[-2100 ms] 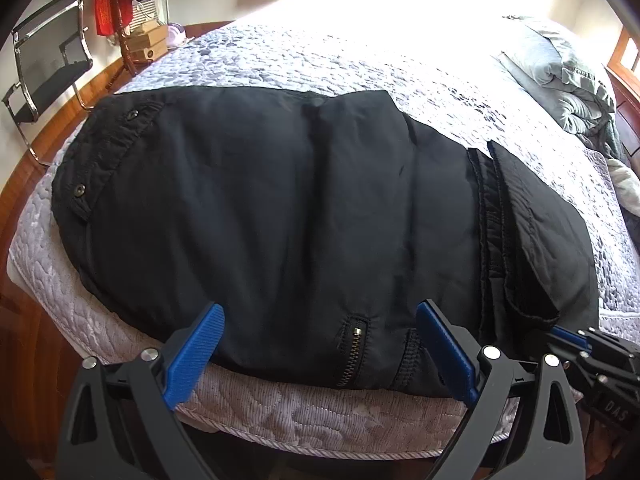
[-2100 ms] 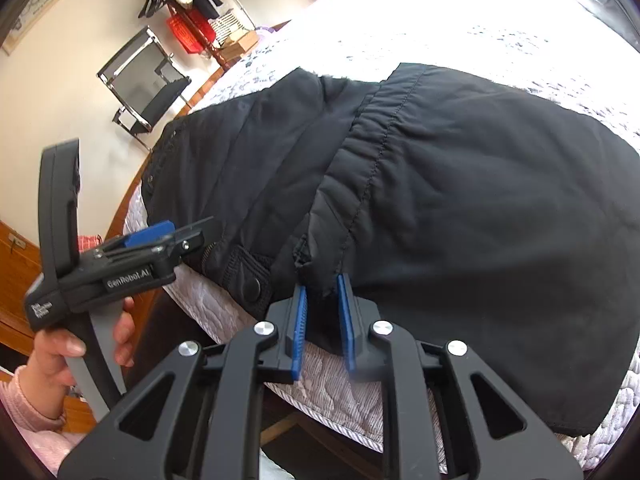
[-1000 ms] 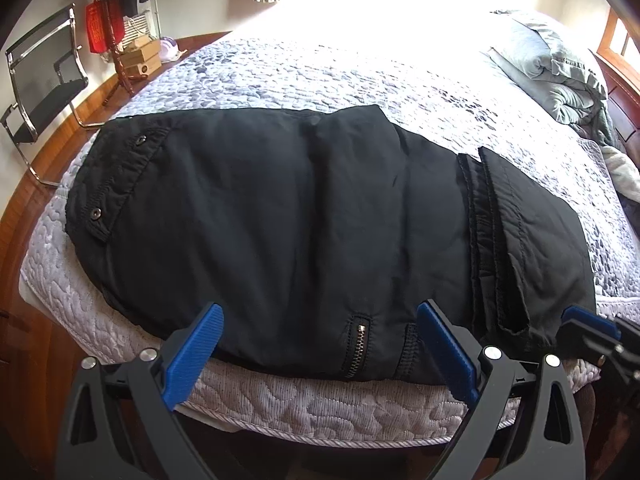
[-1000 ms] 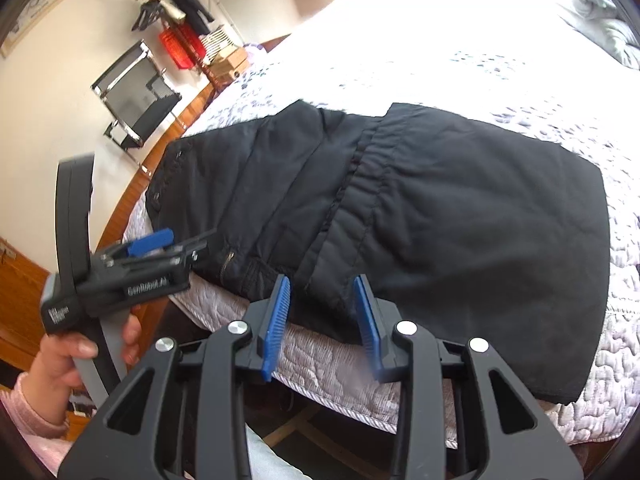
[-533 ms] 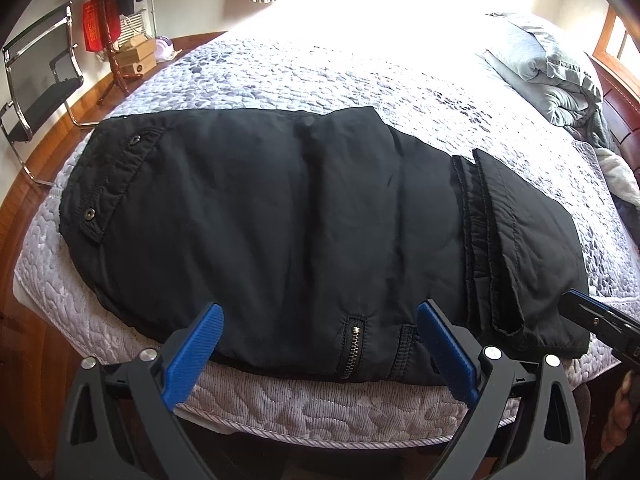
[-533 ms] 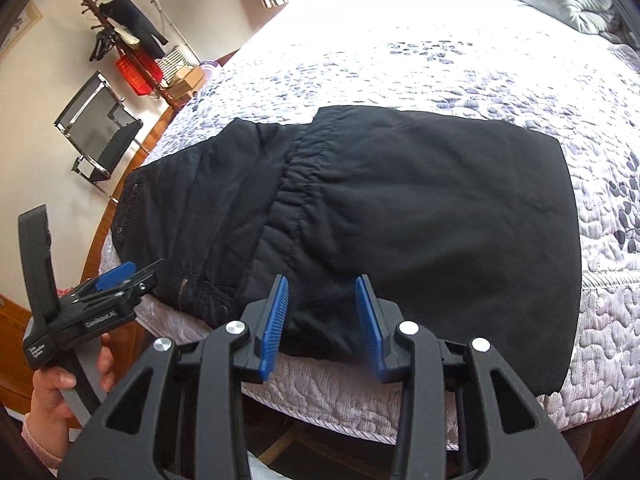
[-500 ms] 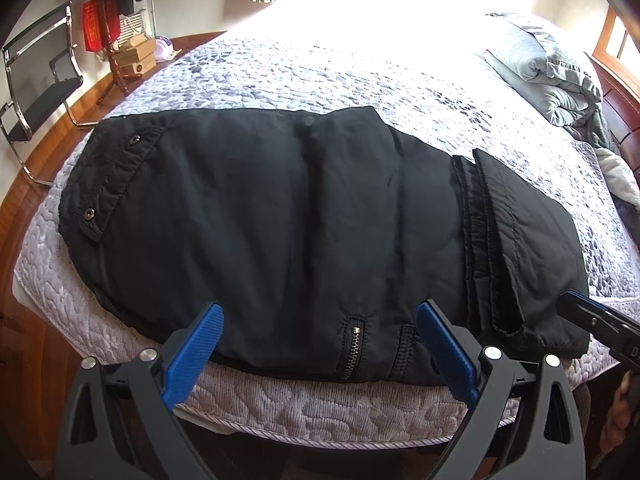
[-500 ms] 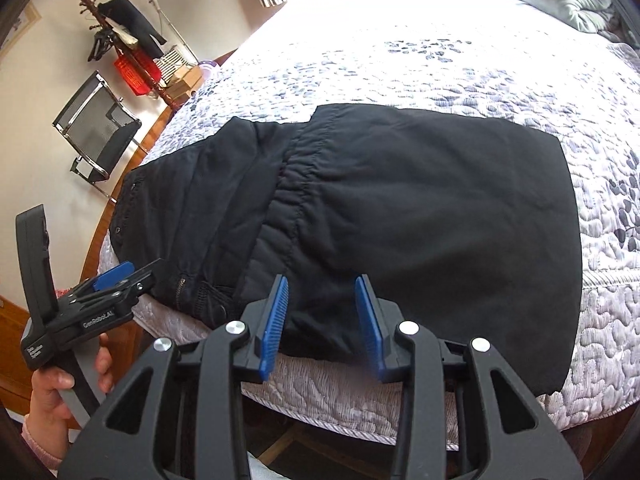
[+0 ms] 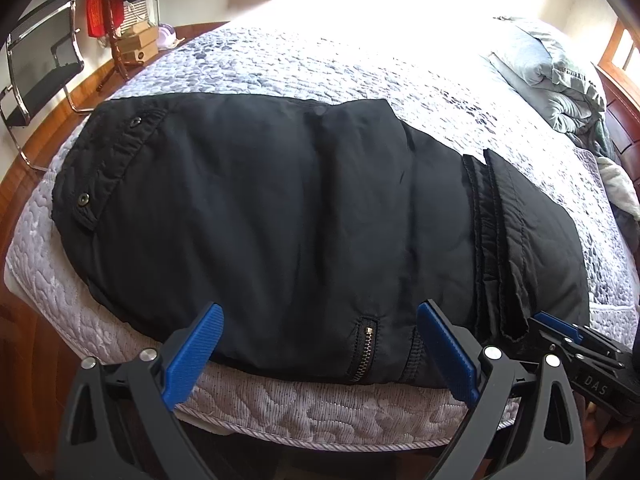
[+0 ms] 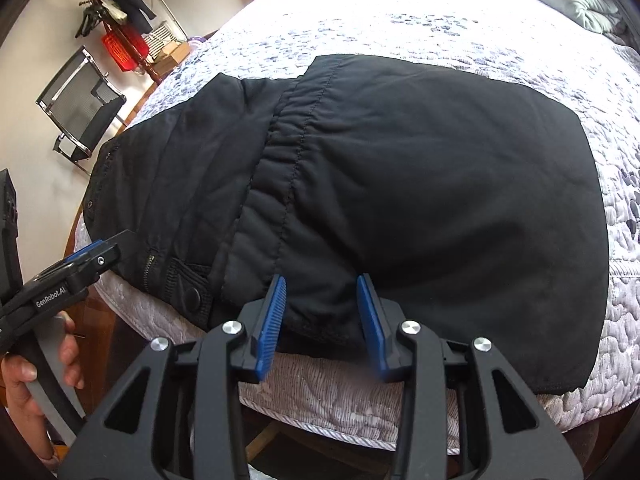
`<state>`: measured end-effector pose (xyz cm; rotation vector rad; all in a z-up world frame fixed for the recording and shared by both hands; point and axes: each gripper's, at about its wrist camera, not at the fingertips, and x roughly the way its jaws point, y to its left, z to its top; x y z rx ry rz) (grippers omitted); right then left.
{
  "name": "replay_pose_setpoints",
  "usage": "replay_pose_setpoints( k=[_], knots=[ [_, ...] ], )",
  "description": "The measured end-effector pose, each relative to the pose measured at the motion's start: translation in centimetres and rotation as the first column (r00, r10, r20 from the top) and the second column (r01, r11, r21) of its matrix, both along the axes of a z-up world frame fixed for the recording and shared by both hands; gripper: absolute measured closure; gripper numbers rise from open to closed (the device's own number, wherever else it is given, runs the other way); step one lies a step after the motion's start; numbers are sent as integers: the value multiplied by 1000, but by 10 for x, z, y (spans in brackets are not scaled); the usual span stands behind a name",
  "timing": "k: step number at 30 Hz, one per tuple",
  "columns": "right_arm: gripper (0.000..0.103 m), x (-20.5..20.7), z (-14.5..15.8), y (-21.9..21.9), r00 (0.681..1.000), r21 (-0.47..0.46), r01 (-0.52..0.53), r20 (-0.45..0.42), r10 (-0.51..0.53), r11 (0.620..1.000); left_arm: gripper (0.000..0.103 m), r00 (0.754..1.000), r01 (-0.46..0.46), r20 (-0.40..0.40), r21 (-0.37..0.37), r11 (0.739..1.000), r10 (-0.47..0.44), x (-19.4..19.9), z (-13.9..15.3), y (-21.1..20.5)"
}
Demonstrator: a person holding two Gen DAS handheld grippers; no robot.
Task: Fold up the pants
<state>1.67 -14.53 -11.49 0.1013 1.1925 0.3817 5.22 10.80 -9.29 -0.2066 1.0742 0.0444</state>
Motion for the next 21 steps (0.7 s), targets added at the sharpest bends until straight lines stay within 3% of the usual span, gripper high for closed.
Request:
replay_pose_setpoints(
  k=[13, 21],
  knots=[
    [60, -5, 29, -7, 998, 63, 15, 54, -19, 998, 5, 1000, 9, 1, -6, 1000, -9, -3, 0, -4],
    [60, 2, 7, -5, 999, 66, 46, 15, -47, 997, 5, 999, 38, 7, 6, 999, -38, -6, 1, -16]
  ],
)
